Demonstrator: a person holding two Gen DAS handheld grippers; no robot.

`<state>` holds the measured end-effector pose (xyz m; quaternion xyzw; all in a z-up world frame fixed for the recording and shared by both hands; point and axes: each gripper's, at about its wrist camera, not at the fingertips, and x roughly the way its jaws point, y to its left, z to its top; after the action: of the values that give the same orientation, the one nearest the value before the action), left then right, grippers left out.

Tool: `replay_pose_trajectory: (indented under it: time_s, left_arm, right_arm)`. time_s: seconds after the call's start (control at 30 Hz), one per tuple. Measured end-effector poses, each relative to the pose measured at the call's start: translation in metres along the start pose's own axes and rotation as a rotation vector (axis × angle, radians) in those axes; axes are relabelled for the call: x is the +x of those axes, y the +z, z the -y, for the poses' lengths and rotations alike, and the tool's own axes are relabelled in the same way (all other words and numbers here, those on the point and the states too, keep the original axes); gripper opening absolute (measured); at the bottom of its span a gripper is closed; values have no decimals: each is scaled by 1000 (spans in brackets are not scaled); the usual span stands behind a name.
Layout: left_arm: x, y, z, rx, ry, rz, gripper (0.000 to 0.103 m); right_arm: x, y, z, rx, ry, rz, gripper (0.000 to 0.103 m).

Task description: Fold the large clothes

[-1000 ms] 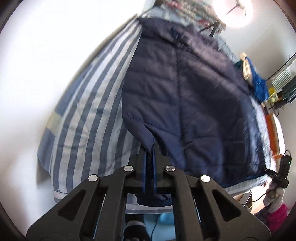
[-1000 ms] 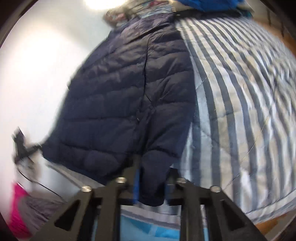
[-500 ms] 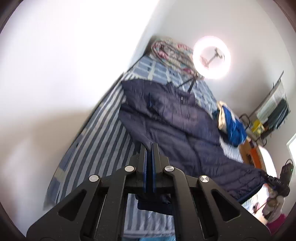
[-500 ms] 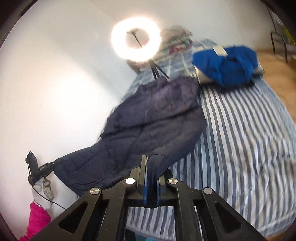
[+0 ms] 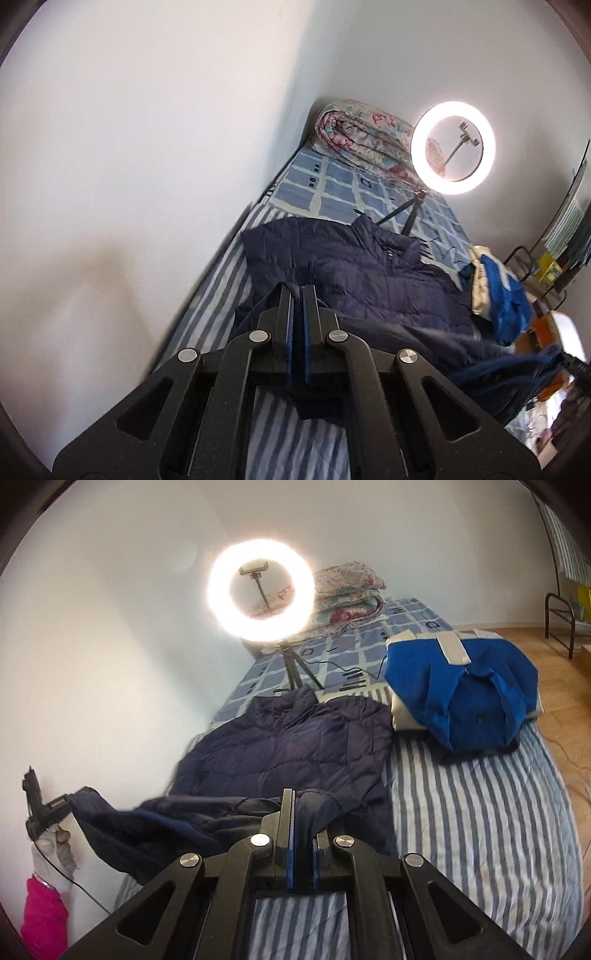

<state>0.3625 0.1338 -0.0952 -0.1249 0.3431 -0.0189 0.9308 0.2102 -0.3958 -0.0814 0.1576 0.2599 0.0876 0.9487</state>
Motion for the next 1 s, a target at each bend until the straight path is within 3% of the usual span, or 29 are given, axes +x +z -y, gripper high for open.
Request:
replay_pose_trajectory:
  time_s: [0.2,0.4,0.6,0.63,0.67,0.7,0.73,0.77,0.9,0.97,1.0]
  left_arm:
    - [99,14,19,51,86,-56,1]
    - [196,-2,18,75,174,-154,1]
    - [250,-18,3,21,164,-248,2]
    - [250,-15,0,5,153,-248,7]
    - [248,-11,-3,-11,137,-253,20]
    - [246,-5,-6,-29,112,-256,29]
    - [240,1,-10,-43,82,-254,48]
    - [234,8,-12,-50,69,-241,60]
    - [193,27,-22,-22,51,-154,62]
    - [186,25,-28,27,71,-156,62]
    - [188,23,-30,51,84,-173,62]
  right_arm:
    - [80,33,16,-54,-114,-47,3]
    - [175,37,46,-54,-188,-151,3]
    - [234,26,66,-67,-219,-228,3]
    - [239,25,68,-69,-206,-239,4]
    - [242,25,70,-68,-189,-247,5]
    - [243,26,72,-66,-170,-250,8]
    - [242,28,75,-62,-141,-250,15]
    - [239,30,76,-56,-109,-247,21]
    - [209,34,84,-32,-24,-192,36]
    - [195,31,86,-50,-50,-146,74]
    - [185,28,90,-67,-76,-116,80]
